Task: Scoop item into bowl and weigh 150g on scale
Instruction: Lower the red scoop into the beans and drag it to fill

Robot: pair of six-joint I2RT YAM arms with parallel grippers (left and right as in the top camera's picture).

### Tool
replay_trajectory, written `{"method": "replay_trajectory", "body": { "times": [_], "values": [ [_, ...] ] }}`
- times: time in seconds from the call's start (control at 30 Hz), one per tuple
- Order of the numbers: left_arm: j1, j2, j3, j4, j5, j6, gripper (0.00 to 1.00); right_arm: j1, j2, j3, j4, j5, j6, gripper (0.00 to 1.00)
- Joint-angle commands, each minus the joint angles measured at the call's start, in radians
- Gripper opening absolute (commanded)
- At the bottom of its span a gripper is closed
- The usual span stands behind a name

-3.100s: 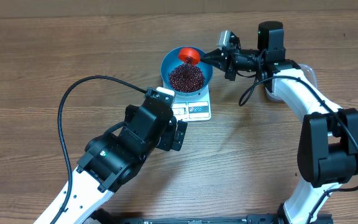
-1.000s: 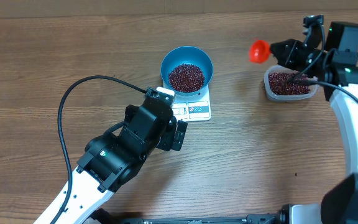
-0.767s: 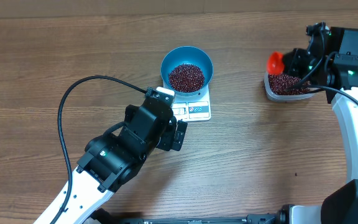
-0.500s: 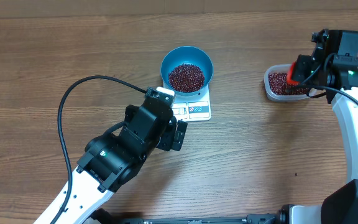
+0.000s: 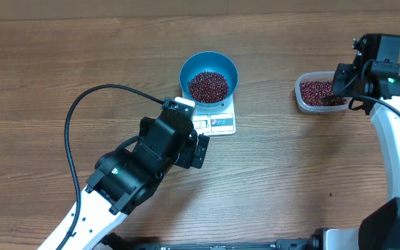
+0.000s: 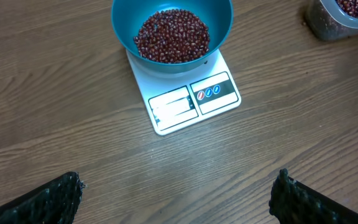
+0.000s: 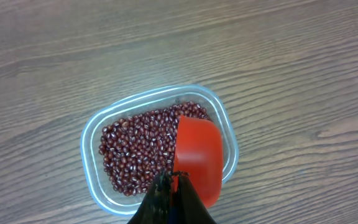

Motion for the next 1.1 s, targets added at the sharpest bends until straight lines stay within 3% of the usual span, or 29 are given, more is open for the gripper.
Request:
{"method": "replay_trajectory", "body": {
  "times": [0.0,0.77,1.07],
  "values": [
    [0.000,0.005,-0.002,0.004,0.005,0.019,0.99,-0.002,0.030,0.018,0.005,0.010,-0.015,0.04],
    [0.000,0.005,-0.002,0.004,0.005,0.019,0.99,0.018,0.231,0.018,0.074,0.017,-0.048,0.04],
    [0.000,0.005,-0.002,0.004,0.005,0.019,1.00,0.018,0.231,0.018,0.078,-0.118,-0.076,0.04]
  ]
}}
